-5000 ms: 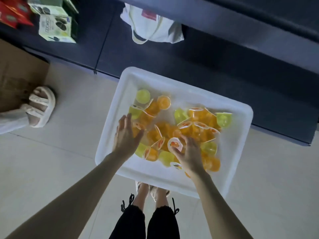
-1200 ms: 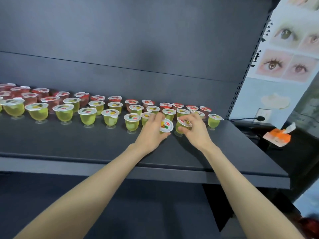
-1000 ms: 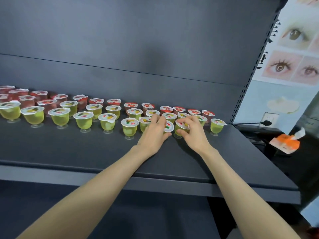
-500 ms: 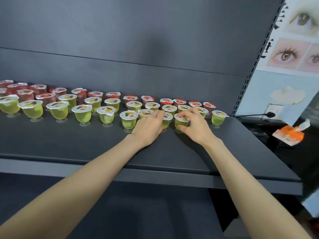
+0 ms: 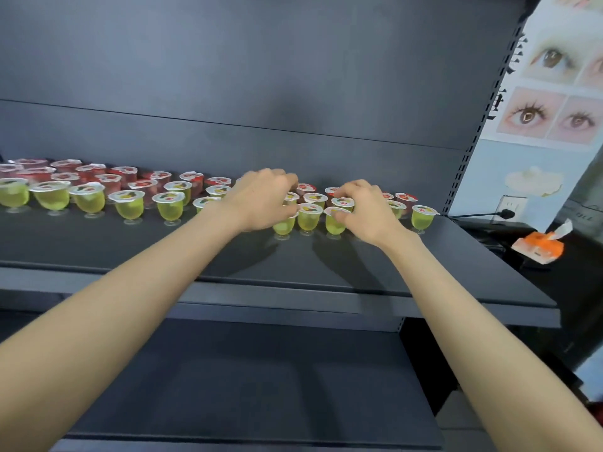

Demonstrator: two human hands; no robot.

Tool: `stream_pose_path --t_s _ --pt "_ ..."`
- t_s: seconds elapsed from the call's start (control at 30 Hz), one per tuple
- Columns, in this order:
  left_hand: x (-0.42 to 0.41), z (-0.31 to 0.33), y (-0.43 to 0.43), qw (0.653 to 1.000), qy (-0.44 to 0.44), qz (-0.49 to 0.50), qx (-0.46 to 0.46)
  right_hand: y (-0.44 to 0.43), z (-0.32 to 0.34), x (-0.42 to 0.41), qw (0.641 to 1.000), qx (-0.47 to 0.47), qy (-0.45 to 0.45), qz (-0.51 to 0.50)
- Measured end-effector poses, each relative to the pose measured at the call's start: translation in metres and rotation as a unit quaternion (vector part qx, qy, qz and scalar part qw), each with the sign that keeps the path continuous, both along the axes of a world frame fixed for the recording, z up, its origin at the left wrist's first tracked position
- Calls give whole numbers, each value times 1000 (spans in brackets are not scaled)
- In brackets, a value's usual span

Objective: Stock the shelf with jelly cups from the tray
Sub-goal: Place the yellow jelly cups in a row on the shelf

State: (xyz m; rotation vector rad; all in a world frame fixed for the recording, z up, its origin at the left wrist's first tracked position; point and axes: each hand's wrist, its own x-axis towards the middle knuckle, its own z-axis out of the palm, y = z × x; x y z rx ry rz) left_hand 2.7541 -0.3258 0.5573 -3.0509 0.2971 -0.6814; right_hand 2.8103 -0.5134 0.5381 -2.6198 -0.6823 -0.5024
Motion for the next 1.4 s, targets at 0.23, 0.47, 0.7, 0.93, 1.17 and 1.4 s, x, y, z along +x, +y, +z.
stream_pose_path --t_s 0.23,0.47,0.7,0.93,1.17,1.4 --pt "-89 -19 98 998 -66 -12 -12 98 -9 -91 998 14 -32 47" --pt "-183 -111 219 996 -82 -30 -20 210 -91 -190 997 46 -3 62" --pt "-253 -231 303 998 18 3 -58 289 -201 -254 993 15 101 59" --pt "-293 -357 342 975 163 66 -135 335 -328 -279 962 -53 262 62" --pt "-329 -513 343 886 380 157 -213 353 -494 -299 903 -112 409 65" --pt "-378 -661 320 787 478 218 -323 333 -651 -333 859 -101 502 11"
